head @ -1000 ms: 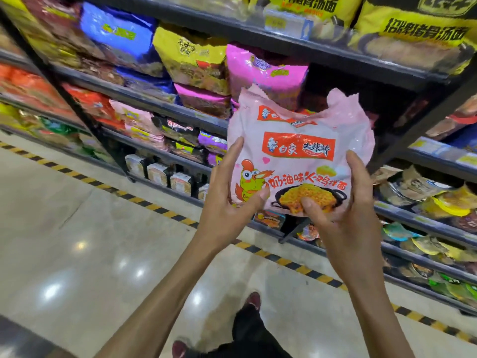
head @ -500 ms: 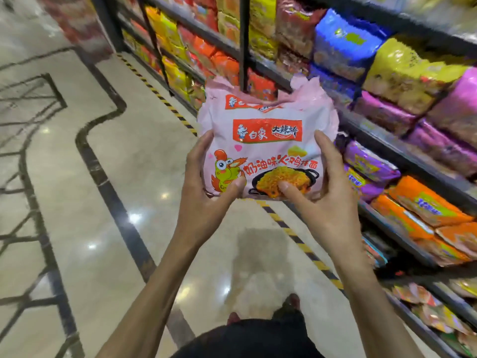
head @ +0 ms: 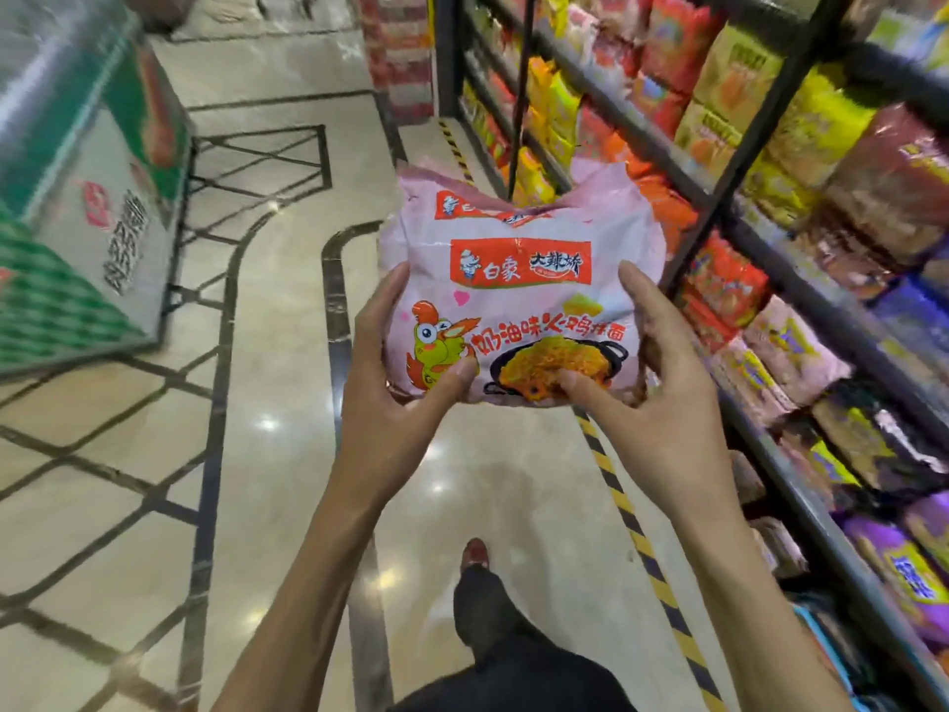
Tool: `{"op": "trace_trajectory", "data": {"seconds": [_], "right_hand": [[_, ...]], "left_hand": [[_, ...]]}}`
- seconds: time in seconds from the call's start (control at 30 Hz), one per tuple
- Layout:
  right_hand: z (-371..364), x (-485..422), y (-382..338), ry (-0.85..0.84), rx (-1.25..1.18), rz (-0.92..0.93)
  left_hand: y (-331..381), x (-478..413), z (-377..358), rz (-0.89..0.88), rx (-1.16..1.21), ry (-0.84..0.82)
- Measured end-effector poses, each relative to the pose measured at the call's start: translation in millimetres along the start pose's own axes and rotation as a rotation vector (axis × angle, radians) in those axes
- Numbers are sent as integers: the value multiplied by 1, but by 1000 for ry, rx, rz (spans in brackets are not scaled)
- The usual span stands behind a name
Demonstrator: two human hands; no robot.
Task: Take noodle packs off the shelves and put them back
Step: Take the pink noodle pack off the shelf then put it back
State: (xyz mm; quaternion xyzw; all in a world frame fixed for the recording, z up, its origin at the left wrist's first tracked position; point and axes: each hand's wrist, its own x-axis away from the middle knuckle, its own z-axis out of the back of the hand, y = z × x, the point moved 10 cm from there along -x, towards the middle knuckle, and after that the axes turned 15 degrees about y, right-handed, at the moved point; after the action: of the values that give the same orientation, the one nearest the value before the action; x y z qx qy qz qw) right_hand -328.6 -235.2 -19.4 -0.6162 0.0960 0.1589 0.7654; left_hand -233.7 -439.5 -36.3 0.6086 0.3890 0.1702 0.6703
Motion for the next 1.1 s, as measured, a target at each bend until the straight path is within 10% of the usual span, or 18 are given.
{"op": "trace_trajectory", "data": {"seconds": [1.1], "right_hand": [[-417, -517, 74, -155, -77, 34]], "left_hand": [[-172, -609, -21, -16, -118, 94]]}}
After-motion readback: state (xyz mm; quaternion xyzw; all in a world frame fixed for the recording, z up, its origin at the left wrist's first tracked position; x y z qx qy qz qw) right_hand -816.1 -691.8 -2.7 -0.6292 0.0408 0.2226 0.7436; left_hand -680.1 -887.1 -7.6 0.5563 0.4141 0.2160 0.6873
